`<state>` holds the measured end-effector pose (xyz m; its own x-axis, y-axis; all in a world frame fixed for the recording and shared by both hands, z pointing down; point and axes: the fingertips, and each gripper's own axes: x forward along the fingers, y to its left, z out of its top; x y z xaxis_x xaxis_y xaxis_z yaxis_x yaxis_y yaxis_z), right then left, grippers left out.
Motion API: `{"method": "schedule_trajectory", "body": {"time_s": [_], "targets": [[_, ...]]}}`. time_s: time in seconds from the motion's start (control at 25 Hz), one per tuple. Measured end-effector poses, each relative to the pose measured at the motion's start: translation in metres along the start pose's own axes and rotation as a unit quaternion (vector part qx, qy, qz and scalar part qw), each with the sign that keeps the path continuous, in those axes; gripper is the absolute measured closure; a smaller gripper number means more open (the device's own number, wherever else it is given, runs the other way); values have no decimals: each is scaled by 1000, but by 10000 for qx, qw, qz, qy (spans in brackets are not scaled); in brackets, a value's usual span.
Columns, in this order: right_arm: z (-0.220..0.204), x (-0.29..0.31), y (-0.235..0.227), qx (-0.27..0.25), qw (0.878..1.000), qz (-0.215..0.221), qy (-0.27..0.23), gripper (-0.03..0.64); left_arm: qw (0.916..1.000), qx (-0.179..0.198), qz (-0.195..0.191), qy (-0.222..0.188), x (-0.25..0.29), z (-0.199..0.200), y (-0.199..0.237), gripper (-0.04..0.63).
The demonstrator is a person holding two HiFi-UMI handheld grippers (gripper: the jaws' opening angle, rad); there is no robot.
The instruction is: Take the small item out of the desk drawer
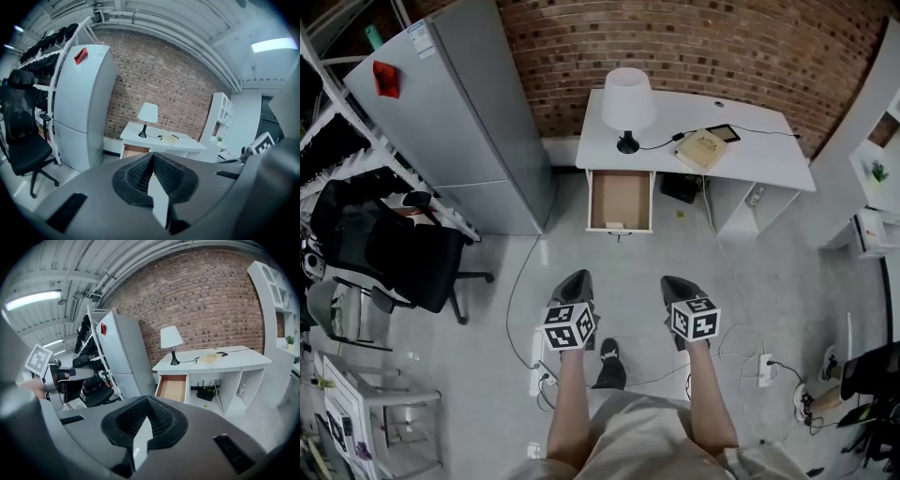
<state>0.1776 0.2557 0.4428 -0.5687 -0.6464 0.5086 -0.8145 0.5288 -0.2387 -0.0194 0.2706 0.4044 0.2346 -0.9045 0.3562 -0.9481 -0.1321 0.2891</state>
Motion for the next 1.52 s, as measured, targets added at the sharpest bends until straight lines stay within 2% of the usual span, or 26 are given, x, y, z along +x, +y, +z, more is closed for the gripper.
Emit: {"method": "schedule_trajectory", "body": {"time_s": [0.24,0.44,0.6,0.72,0.8,0.92,1.08,1.2,1.32,1.52], "targets": [[23,47,-3,71,9998,-172,79,597,9992,-22,-317,225,62,15,29,578],[52,77,-10,536,9970,-256,-496,597,9974,209,-615,302,103,29,47,578],[68,95,3,531,9945,4,-906,597,9958,161,-834,348,122,34,67,578],[71,105,11,586,9940,391,-839,597,9948,137,-906,454,131,30,75,578],[70,108,9,528,9942,497,-789,597,9936,311,-942,542,136,27,73,578],[69,114,2,391,9949,530,-770,597,9920,554,-976,582,145,26,69,578],[77,130,-9,519,9933,697,-764,597,9917,589,-978,590,160,30,69,578],[92,148,-26,646,9913,731,-882,597,9892,960,-896,648,179,36,72,578],[107,175,-43,456,9927,767,-817,597,9893,1063,-760,646,202,47,79,578],[135,229,-64,168,9918,1143,-554,597,9862,1359,-532,777,248,61,88,578]]}}
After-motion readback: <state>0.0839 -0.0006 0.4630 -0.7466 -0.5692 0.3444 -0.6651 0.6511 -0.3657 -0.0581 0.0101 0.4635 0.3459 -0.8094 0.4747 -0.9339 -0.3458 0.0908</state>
